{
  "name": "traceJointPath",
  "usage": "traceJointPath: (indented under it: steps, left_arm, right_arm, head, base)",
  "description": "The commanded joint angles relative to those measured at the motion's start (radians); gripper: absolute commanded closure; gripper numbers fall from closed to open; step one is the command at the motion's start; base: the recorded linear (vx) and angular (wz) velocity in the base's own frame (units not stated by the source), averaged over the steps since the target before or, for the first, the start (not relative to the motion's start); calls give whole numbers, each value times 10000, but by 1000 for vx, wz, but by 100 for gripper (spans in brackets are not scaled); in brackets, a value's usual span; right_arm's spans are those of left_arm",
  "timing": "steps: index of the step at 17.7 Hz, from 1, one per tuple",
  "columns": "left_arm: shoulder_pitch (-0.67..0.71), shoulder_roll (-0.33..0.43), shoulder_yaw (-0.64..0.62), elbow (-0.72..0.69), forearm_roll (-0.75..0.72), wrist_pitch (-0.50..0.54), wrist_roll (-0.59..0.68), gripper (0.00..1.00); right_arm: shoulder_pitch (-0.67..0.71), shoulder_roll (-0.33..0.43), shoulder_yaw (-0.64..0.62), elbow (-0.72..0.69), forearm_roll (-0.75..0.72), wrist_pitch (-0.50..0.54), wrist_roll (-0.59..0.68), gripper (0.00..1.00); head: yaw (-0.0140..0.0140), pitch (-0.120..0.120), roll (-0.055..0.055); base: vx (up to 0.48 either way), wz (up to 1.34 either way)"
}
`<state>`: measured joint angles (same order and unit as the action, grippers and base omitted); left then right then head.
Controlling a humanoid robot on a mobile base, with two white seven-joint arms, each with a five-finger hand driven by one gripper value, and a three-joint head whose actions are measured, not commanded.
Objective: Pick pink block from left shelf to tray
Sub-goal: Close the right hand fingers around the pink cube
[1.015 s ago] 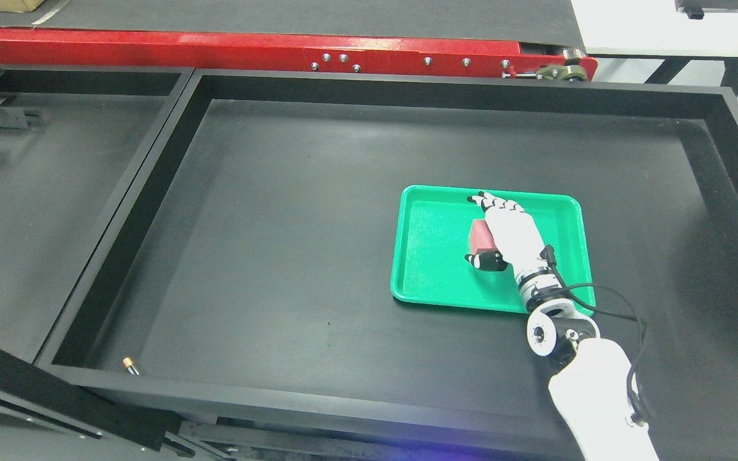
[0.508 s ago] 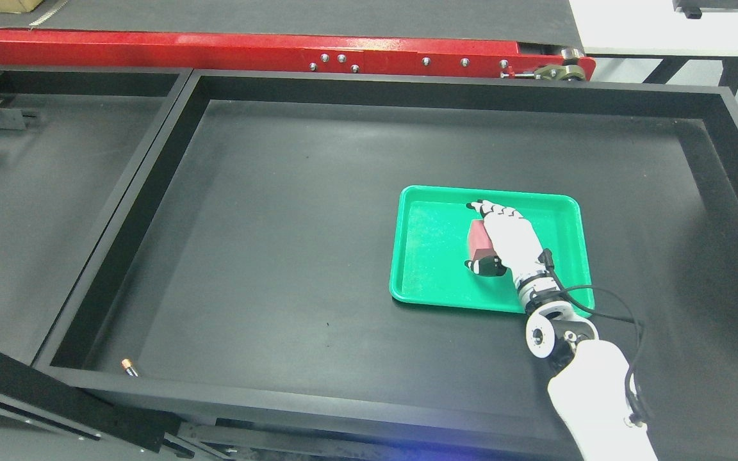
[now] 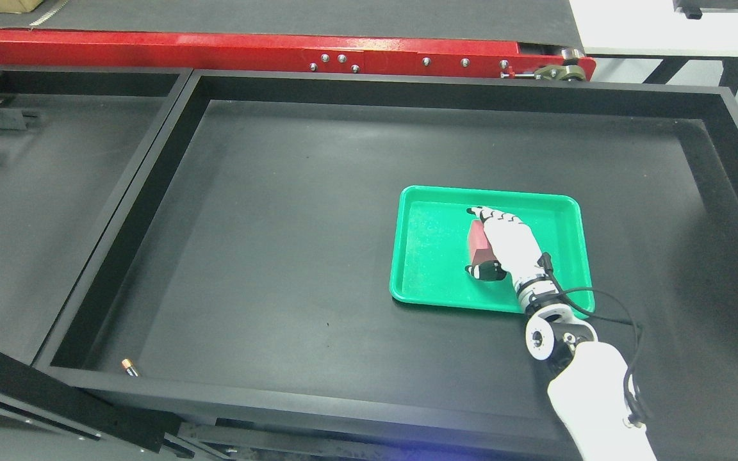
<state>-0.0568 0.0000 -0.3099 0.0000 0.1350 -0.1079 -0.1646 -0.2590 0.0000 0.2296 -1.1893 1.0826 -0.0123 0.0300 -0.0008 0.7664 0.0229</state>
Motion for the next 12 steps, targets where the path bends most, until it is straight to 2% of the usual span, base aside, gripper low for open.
traceJointPath:
  steps: [1,4,6,8,10,12]
  left_arm:
    - [0,175,0,-175,0,-10,5,0]
    - [0,175,0,-175,0,-10,5,0]
    - [0,175,0,-175,0,-10,5,0]
    - [0,175,0,-175,0,-10,5,0]
    - [0,175,0,-175,0,5,5,0]
    - [0,175,0,-175,0,6,5,0]
  right_arm:
    - [-3362,-174,5,265,19,0,7,12]
    - [-3362,-174,5,342,19,153,7,16]
    - [-3377,-174,20,343,34,276,7,24]
    - [-3362,-174,20,343,34,291,7,36]
    - [-3362,-174,20,343,34,291,7,43]
    - [-3362,-174,20,343,34,276,7,57]
  head:
    - [0,0,0]
    - [0,0,0]
    - [0,0,0]
    - [0,0,0]
    - [0,0,0]
    - [0,0,0]
  base:
    - [0,0]
    - [0,0]
    - [0,0]
    - [0,0]
    - [0,0]
    - [0,0]
